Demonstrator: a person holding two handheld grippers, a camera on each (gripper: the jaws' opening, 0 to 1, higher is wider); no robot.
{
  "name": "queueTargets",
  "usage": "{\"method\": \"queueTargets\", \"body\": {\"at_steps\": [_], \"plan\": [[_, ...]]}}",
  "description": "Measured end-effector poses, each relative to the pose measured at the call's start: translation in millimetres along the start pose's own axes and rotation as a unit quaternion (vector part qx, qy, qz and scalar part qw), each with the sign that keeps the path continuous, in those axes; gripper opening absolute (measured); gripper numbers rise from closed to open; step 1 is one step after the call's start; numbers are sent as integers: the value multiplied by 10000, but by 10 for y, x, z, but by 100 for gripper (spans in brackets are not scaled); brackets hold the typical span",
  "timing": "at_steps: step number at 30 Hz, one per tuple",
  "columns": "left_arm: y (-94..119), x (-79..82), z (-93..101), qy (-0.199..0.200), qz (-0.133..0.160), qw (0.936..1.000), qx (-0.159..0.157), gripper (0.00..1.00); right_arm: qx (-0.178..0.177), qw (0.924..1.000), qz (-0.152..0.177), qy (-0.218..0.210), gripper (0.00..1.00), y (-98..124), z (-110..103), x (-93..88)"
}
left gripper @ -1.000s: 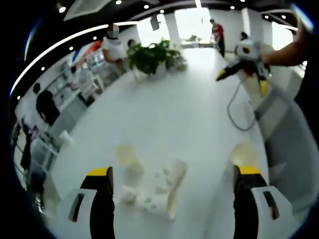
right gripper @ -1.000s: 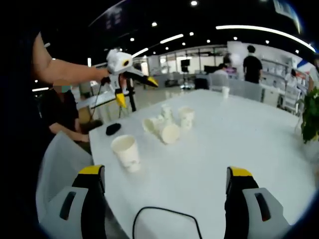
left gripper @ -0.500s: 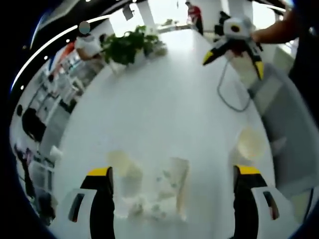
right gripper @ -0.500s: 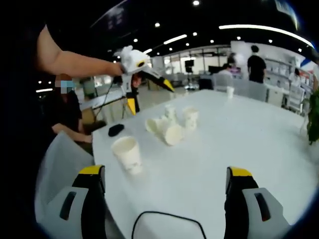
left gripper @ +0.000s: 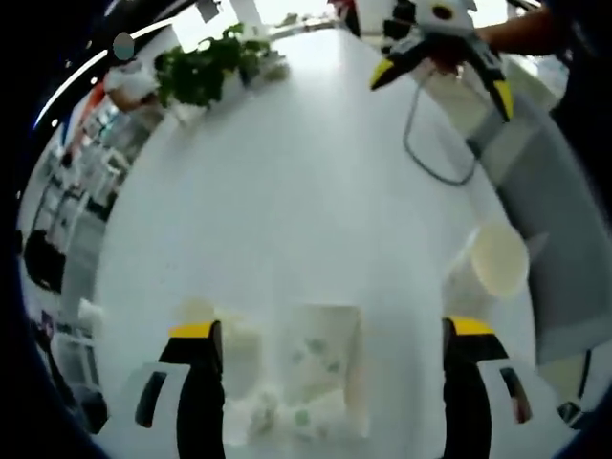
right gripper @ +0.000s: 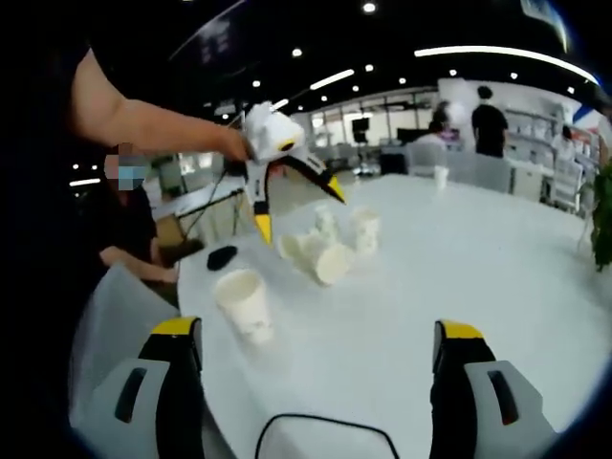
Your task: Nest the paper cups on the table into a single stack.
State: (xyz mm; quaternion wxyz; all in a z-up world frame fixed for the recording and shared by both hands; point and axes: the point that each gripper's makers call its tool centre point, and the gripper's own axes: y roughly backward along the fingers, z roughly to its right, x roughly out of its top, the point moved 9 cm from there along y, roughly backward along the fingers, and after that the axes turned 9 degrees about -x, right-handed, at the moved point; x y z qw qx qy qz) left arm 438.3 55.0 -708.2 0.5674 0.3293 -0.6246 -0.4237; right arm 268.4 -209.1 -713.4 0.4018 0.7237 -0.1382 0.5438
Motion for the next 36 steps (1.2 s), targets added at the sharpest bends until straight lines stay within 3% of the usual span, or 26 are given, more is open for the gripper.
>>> {"method": "queueTargets", "body": {"at_steps": [17, 20, 36], "plan": [[-480, -116, -190, 294, -143, 9991, -269, 65, 55, 9998, -68, -164, 98, -46, -34, -63], [-558, -133, -216, 426, -154, 9986, -273, 64, 46, 9998, -78, -182, 98, -49, -30, -76], [-832, -161, -229, 254, -439, 9977, -456, 54, 36, 9996, -118, -261, 98, -24, -50, -124]]}}
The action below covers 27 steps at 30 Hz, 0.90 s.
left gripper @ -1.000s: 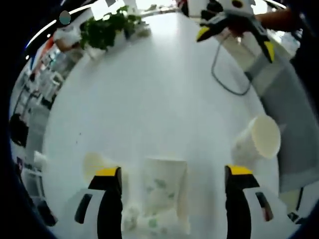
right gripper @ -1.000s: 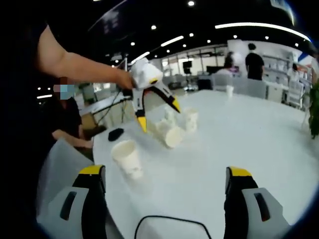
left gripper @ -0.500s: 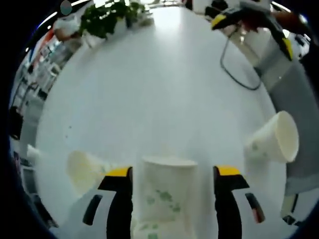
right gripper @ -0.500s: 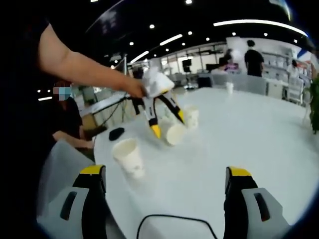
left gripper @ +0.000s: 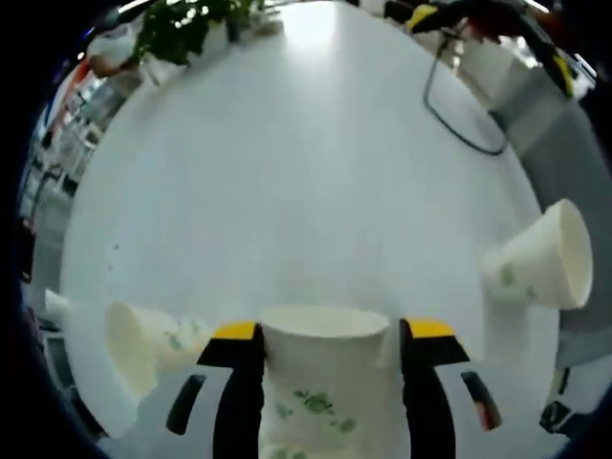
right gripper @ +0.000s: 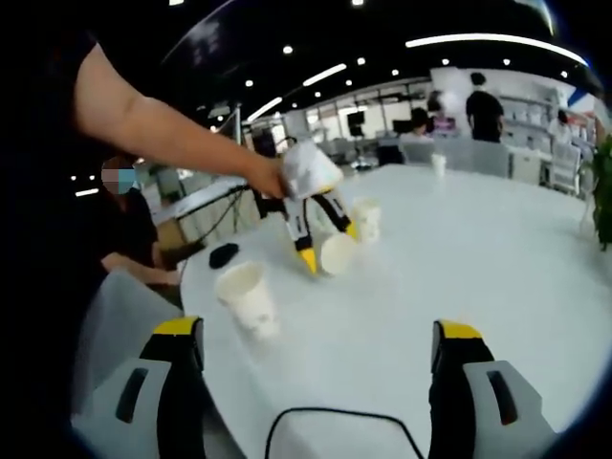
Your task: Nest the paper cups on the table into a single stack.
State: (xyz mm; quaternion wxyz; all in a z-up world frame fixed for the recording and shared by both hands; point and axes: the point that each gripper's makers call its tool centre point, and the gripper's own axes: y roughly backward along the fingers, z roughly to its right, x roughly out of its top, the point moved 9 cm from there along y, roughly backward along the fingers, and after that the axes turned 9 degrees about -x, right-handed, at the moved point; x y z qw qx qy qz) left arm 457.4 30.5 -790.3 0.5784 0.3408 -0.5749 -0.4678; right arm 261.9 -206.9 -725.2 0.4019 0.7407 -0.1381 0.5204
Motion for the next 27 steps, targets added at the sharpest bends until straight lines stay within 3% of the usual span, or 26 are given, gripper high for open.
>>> {"method": "queueTargets", "body": {"at_steps": [5, 21, 27], "plan": [[15, 23, -15, -29, 114, 9998, 134, 48, 0, 10000, 6, 7, 98, -6, -17, 3], [74, 41, -41, 42, 375, 9989, 282, 46, 24, 10000, -14, 2, 97, -11, -34, 8], [143, 112, -30, 164, 746, 9962, 412, 45, 25, 10000, 6, 6, 97, 1, -35, 12]]}}
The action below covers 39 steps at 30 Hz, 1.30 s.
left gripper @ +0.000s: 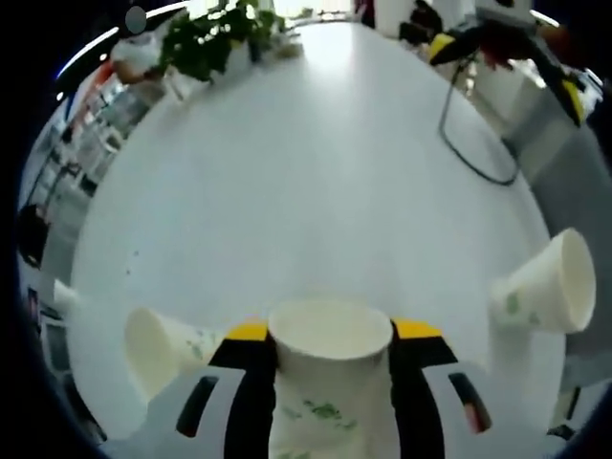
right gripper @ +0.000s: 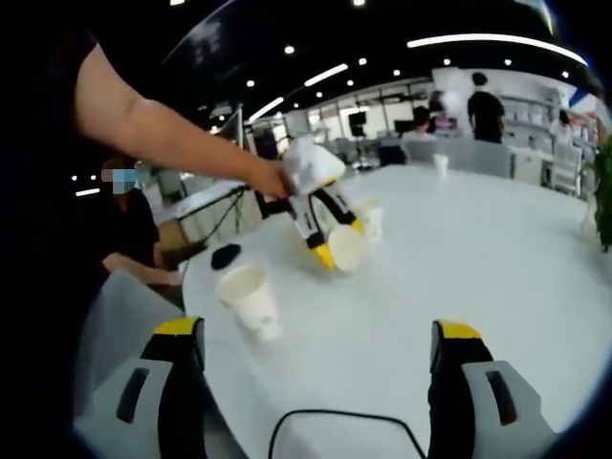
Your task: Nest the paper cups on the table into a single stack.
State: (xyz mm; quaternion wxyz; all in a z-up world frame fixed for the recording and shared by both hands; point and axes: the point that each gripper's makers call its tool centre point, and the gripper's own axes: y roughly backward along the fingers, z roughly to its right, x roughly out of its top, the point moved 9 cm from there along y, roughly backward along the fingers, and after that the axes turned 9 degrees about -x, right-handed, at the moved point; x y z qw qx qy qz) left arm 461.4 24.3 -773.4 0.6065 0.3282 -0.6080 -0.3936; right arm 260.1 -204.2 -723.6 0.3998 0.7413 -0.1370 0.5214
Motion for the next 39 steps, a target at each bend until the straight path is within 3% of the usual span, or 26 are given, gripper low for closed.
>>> {"method": "queueTargets", "body": {"at_steps": [7, 12, 18, 22, 25, 29, 30, 32, 33, 34, 35, 36, 37, 38, 39], "plan": [[117, 80, -58, 357, 653, 9970, 192, 43, 5, 10000, -24, -30, 97, 1, -9, -20], [217, 120, -108, 747, 1223, 9890, 359, 41, 24, 10000, -29, -24, 97, -13, -28, -17], [393, 212, -165, 959, 2080, 9717, 580, 41, 37, 10000, -36, -3, 97, -14, -29, 5], [493, 244, -176, 1055, 2355, 9635, 713, 41, 29, 10000, -30, 39, 97, -11, -16, 40], [594, 296, -190, 1033, 2790, 9509, 855, 41, 2, 10000, 28, 53, 97, -3, 1, 80], [707, 333, -192, 1034, 3099, 9395, 1034, 40, -24, 10000, 50, 59, 97, -4, 7, 108], [735, 348, -194, 1118, 3242, 9336, 1040, 41, -27, 10000, 48, 69, 97, -4, 7, 112], [827, 368, -214, 1351, 3698, 9133, 1042, 41, -24, 10000, 53, 80, 97, -3, 0, 115], [862, 376, -218, 1393, 3830, 9068, 1076, 41, -23, 9999, 56, 83, 97, -4, -3, 116], [926, 389, -212, 1464, 4064, 8950, 1116, 41, -26, 9999, 50, 93, 97, -3, -6, 117], [947, 389, -214, 1487, 4119, 8916, 1152, 41, -25, 9999, 46, 98, 97, -1, -11, 118], [1036, 399, -217, 1537, 4374, 8772, 1250, 41, -25, 9999, 48, 103, 97, 2, -16, 120], [1077, 405, -209, 1552, 4532, 8690, 1238, 41, -29, 9999, 47, 107, 97, 7, -21, 120], [1117, 410, -207, 1510, 4660, 8627, 1259, 41, -31, 9999, 46, 110, 97, 8, -24, 123], [1159, 401, -191, 1492, 4680, 8602, 1369, 41, -29, 9999, 44, 113, 97, 11, -30, 128]]}}
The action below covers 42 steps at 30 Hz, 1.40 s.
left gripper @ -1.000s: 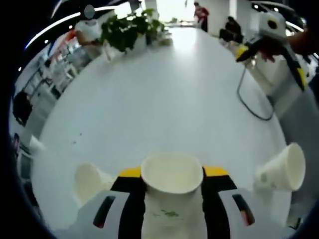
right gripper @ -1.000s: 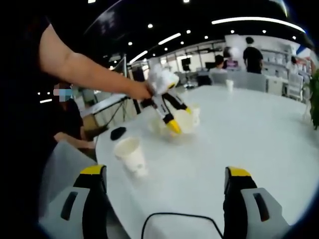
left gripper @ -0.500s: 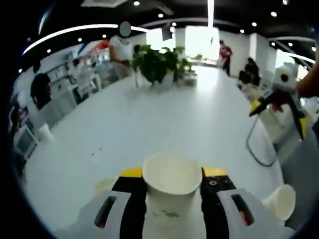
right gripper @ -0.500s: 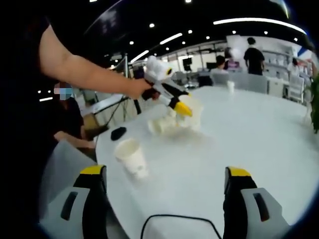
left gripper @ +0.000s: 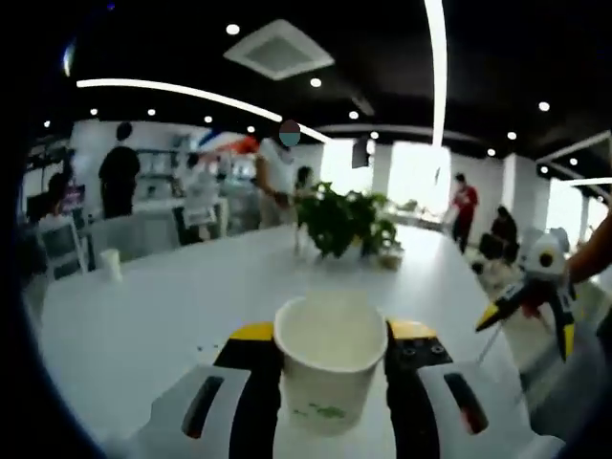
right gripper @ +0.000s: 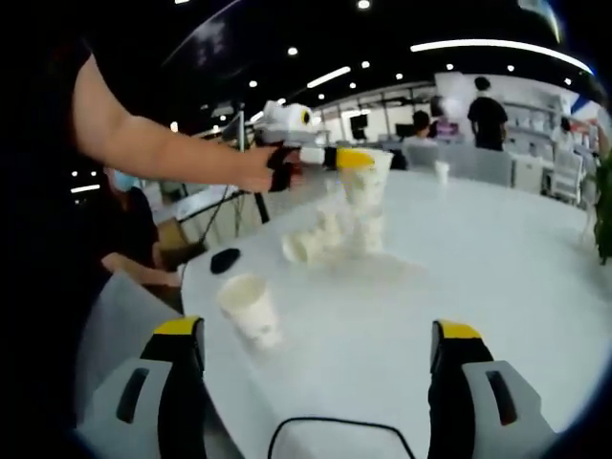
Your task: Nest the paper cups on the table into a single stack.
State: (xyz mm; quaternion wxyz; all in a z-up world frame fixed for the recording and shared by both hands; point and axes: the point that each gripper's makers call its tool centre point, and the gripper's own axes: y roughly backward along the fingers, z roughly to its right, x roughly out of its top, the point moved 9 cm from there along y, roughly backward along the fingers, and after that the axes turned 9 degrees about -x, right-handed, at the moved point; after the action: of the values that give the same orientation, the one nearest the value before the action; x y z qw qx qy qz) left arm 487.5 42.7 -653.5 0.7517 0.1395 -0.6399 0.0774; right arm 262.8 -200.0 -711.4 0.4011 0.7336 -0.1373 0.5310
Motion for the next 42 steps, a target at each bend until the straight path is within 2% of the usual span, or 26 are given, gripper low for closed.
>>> {"method": "queueTargets", "body": {"at_steps": [13, 23, 42], "plan": [[71, 137, 139, -189, 140, 9997, 40, 41, 0, 10000, 30, 54, 97, 0, -13, 55], [110, 179, 156, -235, 157, 9996, 47, 41, -17, 10000, 46, 80, 97, 19, -21, 67], [212, 93, 360, -271, 260, 9993, 39, 41, -54, 9999, 73, 124, 97, 64, -67, 83]]}}
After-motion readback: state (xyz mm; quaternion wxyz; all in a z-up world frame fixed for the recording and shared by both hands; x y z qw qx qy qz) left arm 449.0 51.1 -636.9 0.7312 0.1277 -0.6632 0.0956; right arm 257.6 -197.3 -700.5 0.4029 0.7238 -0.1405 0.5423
